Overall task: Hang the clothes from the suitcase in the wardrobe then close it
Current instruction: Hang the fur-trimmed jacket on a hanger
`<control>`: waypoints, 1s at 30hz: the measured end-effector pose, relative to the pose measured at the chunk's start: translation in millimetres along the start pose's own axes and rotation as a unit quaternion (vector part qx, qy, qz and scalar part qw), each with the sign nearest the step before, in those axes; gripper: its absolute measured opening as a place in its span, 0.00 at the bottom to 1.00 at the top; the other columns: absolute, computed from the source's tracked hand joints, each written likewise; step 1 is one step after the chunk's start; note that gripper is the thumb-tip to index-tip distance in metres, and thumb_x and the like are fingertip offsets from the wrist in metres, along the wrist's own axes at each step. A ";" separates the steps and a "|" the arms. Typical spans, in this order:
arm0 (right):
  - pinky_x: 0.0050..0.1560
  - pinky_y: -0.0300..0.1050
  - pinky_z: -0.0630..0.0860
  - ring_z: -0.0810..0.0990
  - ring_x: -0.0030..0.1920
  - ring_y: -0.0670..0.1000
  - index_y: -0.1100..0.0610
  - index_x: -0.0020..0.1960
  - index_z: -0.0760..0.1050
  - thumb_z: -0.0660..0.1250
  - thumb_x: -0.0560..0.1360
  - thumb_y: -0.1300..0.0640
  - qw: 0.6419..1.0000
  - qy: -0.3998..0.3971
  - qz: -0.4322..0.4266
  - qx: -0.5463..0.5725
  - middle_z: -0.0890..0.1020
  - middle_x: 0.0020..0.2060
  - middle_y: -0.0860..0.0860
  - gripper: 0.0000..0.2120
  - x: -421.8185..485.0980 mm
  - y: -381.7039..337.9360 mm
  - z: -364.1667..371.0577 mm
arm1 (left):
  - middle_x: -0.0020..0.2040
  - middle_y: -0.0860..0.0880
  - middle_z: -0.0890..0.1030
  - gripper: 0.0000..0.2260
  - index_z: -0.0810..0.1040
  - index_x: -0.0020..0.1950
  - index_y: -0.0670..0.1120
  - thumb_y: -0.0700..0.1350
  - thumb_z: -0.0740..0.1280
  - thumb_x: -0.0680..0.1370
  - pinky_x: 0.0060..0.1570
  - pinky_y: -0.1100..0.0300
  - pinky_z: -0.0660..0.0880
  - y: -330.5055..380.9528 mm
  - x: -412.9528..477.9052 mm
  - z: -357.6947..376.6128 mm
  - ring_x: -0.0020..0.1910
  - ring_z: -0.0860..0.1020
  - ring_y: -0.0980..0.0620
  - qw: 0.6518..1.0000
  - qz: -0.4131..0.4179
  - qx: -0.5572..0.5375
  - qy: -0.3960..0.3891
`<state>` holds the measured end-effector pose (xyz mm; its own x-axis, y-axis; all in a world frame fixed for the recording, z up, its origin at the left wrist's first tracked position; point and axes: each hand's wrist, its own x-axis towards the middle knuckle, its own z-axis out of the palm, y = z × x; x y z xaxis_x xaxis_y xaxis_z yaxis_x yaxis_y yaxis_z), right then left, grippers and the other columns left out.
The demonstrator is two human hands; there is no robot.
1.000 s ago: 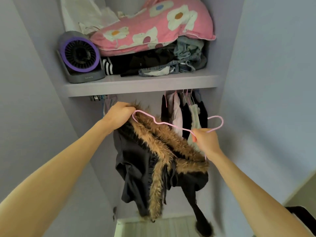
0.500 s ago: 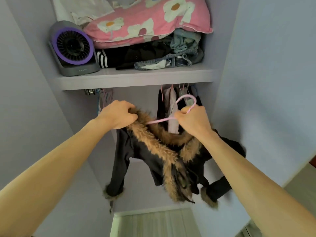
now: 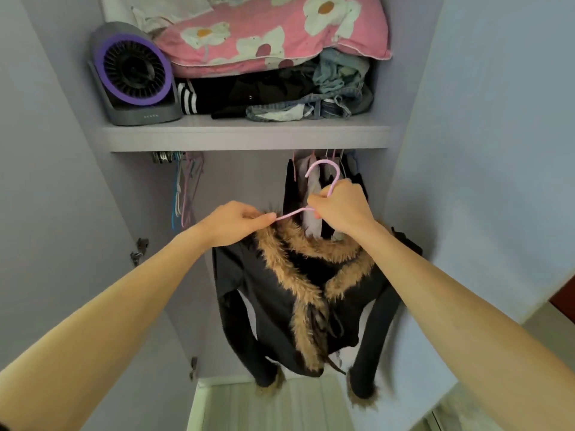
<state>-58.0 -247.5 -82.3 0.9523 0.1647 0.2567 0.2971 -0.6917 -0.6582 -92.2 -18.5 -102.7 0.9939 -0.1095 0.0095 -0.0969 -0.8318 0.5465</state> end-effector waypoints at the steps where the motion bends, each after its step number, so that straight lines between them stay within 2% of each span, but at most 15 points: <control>1: 0.31 0.40 0.71 0.71 0.20 0.43 0.55 0.28 0.79 0.65 0.77 0.56 1.000 0.003 0.006 0.017 0.75 0.19 0.45 0.18 -0.6 4.4 1.2 | 0.46 0.48 0.83 0.22 0.83 0.50 0.47 0.64 0.61 0.80 0.52 0.53 0.73 -2.9 -1.0 3.3 0.48 0.79 0.49 1.000 0.008 0.007 0.012; 3: 0.31 0.43 0.74 0.69 0.20 0.44 0.54 0.27 0.78 0.66 0.76 0.55 1.000 0.001 0.003 0.020 0.74 0.18 0.46 0.19 -1.3 9.6 3.7 | 0.38 0.41 0.80 0.23 0.82 0.46 0.42 0.61 0.62 0.81 0.44 0.55 0.71 -4.2 1.0 8.3 0.39 0.77 0.47 0.998 0.015 -0.009 0.066; 4: 0.32 0.45 0.75 0.70 0.20 0.46 0.54 0.27 0.78 0.66 0.76 0.54 1.000 -0.017 -0.003 0.004 0.74 0.19 0.46 0.19 -1.5 10.1 5.9 | 0.38 0.40 0.79 0.22 0.82 0.45 0.42 0.60 0.63 0.81 0.41 0.56 0.70 -2.0 2.1 8.6 0.38 0.76 0.47 0.995 0.014 -0.026 0.095; 6: 0.32 0.42 0.73 0.73 0.23 0.48 0.55 0.27 0.78 0.65 0.77 0.53 0.997 -0.064 -0.014 -0.039 0.74 0.19 0.47 0.20 -4.5 10.6 11.1 | 0.41 0.45 0.82 0.17 0.82 0.47 0.44 0.56 0.63 0.82 0.43 0.57 0.71 2.1 3.7 10.4 0.41 0.78 0.50 0.990 0.020 -0.042 0.132; 9: 0.31 0.35 0.70 0.74 0.25 0.48 0.54 0.28 0.80 0.65 0.78 0.50 0.999 -0.047 -0.003 -0.006 0.74 0.19 0.46 0.21 -7.0 11.3 15.2 | 0.46 0.54 0.82 0.05 0.77 0.51 0.55 0.50 0.61 0.82 0.47 0.55 0.74 13.6 1.6 18.4 0.46 0.79 0.52 0.993 0.049 0.003 0.108; 12: 0.28 0.32 0.69 0.70 0.23 0.45 0.59 0.28 0.78 0.66 0.78 0.46 1.000 -0.006 -0.006 0.026 0.71 0.17 0.47 0.25 -6.1 4.9 15.2 | 0.41 0.54 0.79 0.08 0.76 0.50 0.56 0.48 0.58 0.83 0.41 0.55 0.73 33.9 0.0 29.4 0.40 0.77 0.51 0.994 0.096 -0.005 0.045; 14: 0.33 0.33 0.72 0.75 0.26 0.44 0.62 0.31 0.78 0.67 0.77 0.45 0.997 -0.001 -0.025 0.075 0.78 0.23 0.49 0.24 -11.7 3.8 10.9 | 0.39 0.52 0.80 0.08 0.75 0.44 0.54 0.48 0.60 0.82 0.40 0.55 0.73 41.2 0.4 32.1 0.38 0.77 0.50 0.994 0.104 -0.020 0.034; 16: 0.45 0.35 0.76 0.83 0.37 0.42 0.57 0.42 0.83 0.68 0.78 0.46 0.989 -0.021 -0.045 0.140 0.85 0.35 0.47 0.15 -20.7 14.1 3.4 | 0.38 0.51 0.81 0.08 0.73 0.42 0.54 0.49 0.61 0.82 0.36 0.58 0.71 34.4 0.7 32.0 0.36 0.76 0.52 0.994 0.100 -0.035 0.043; 17: 0.50 0.36 0.76 0.83 0.45 0.41 0.52 0.48 0.83 0.67 0.78 0.45 0.988 -0.024 -0.047 0.148 0.86 0.42 0.45 0.12 -23.6 26.1 0.0 | 0.38 0.51 0.82 0.08 0.73 0.43 0.54 0.49 0.62 0.82 0.36 0.60 0.69 27.9 -0.1 30.7 0.35 0.76 0.54 0.993 0.094 -0.048 0.044; 19: 0.58 0.39 0.72 0.79 0.57 0.41 0.45 0.57 0.80 0.64 0.79 0.42 0.992 -0.038 -0.018 0.117 0.83 0.53 0.40 0.11 -30.0 53.6 -4.8 | 0.37 0.53 0.82 0.05 0.74 0.47 0.53 0.49 0.62 0.83 0.36 0.62 0.68 10.3 -1.4 27.6 0.36 0.76 0.56 0.994 0.078 -0.067 0.043; 22: 0.68 0.48 0.70 0.78 0.60 0.42 0.41 0.58 0.78 0.68 0.77 0.43 0.988 -0.121 0.060 0.079 0.81 0.54 0.37 0.10 -42.5 91.3 -2.2 | 0.38 0.52 0.82 0.03 0.72 0.52 0.53 0.50 0.61 0.84 0.38 0.62 0.70 -11.3 -1.6 24.8 0.37 0.78 0.56 0.995 0.069 -0.063 0.043; 25: 0.63 0.45 0.74 0.79 0.55 0.43 0.45 0.58 0.79 0.72 0.75 0.49 0.989 -0.110 0.084 0.054 0.81 0.53 0.41 0.12 -55.0 104.2 11.0 | 0.38 0.52 0.82 0.03 0.72 0.52 0.54 0.51 0.61 0.84 0.38 0.61 0.72 -21.9 0.4 27.6 0.36 0.77 0.52 0.996 0.078 -0.044 0.030; 28: 0.61 0.42 0.70 0.74 0.59 0.44 0.47 0.65 0.75 0.71 0.76 0.51 0.996 -0.074 0.050 -0.028 0.74 0.58 0.42 0.18 -62.0 101.3 27.7 | 0.36 0.53 0.80 0.05 0.71 0.48 0.58 0.50 0.61 0.83 0.37 0.61 0.71 -23.6 1.2 31.6 0.33 0.74 0.53 0.994 0.101 -0.041 0.013; 29: 0.62 0.44 0.71 0.74 0.59 0.44 0.49 0.65 0.75 0.70 0.77 0.51 0.995 -0.072 0.040 -0.054 0.74 0.58 0.42 0.17 -61.7 101.6 33.1 | 0.36 0.54 0.80 0.05 0.71 0.48 0.59 0.50 0.61 0.83 0.37 0.61 0.71 -24.8 1.9 31.8 0.33 0.73 0.53 0.993 0.107 -0.044 0.013; 30: 0.60 0.46 0.73 0.76 0.57 0.46 0.50 0.61 0.77 0.68 0.78 0.50 0.993 -0.077 0.033 -0.081 0.77 0.56 0.44 0.12 -62.2 100.8 36.7 | 0.36 0.54 0.80 0.05 0.71 0.48 0.59 0.50 0.61 0.83 0.37 0.61 0.71 -26.6 2.1 31.5 0.32 0.73 0.54 0.993 0.110 -0.046 0.018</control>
<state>-84.7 -301.6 -190.6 0.9724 0.2119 0.0977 0.2304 -0.8065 -0.5444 -89.2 -13.7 -143.6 0.9503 -0.2632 0.1661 -0.3091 -0.7363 0.6019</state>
